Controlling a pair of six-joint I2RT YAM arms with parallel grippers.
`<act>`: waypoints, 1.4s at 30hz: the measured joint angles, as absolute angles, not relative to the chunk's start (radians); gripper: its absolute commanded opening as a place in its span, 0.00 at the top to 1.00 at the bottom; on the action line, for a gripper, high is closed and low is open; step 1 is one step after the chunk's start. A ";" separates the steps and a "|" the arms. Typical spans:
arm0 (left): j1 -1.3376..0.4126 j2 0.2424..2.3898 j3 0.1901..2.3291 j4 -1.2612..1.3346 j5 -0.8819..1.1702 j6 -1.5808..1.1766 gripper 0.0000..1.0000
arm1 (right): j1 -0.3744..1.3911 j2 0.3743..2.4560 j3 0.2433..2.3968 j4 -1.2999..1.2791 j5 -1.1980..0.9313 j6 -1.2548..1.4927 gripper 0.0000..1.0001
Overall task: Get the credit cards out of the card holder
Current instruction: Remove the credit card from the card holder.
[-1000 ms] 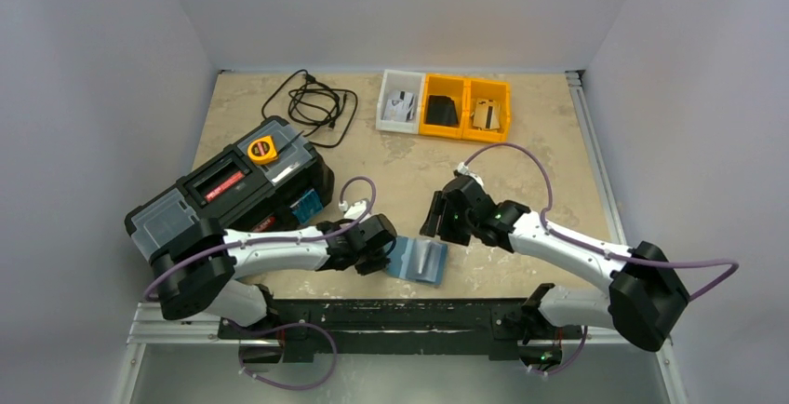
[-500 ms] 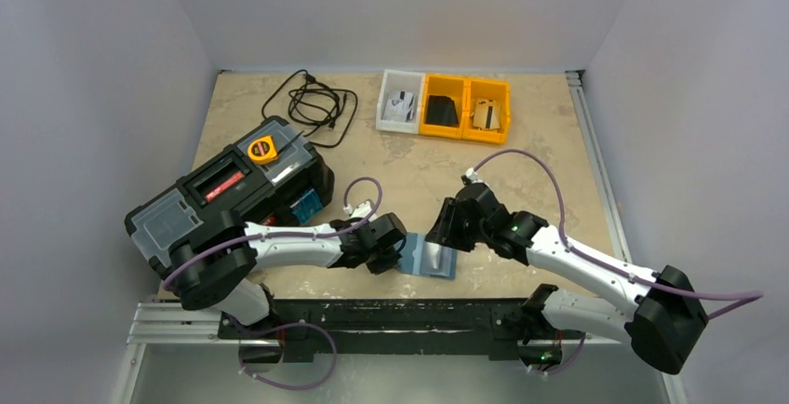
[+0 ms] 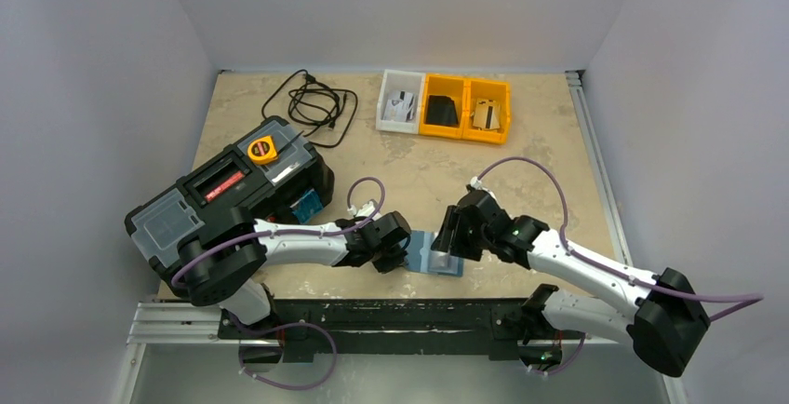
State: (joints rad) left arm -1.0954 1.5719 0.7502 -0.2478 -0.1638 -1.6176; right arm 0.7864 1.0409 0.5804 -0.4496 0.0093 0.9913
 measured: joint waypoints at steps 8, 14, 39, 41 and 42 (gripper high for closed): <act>-1.095 1.573 0.750 -0.247 -0.162 -1.621 1.00 | 0.786 1.047 0.544 -0.447 0.015 0.996 0.46; -1.095 1.581 0.750 -0.225 -0.152 -1.620 1.00 | 0.786 1.063 0.543 -0.406 0.011 1.004 0.47; -1.096 1.322 0.625 -0.228 -0.104 -1.471 0.57 | 0.786 1.306 0.607 -0.201 -0.074 1.012 0.46; -1.096 1.258 0.602 -0.253 -0.118 -1.456 0.58 | 0.786 1.332 0.607 -0.178 -0.085 1.018 0.44; -1.097 1.219 0.589 -0.270 -0.128 -1.445 0.58 | 0.786 1.349 0.607 -0.161 -0.097 1.022 0.43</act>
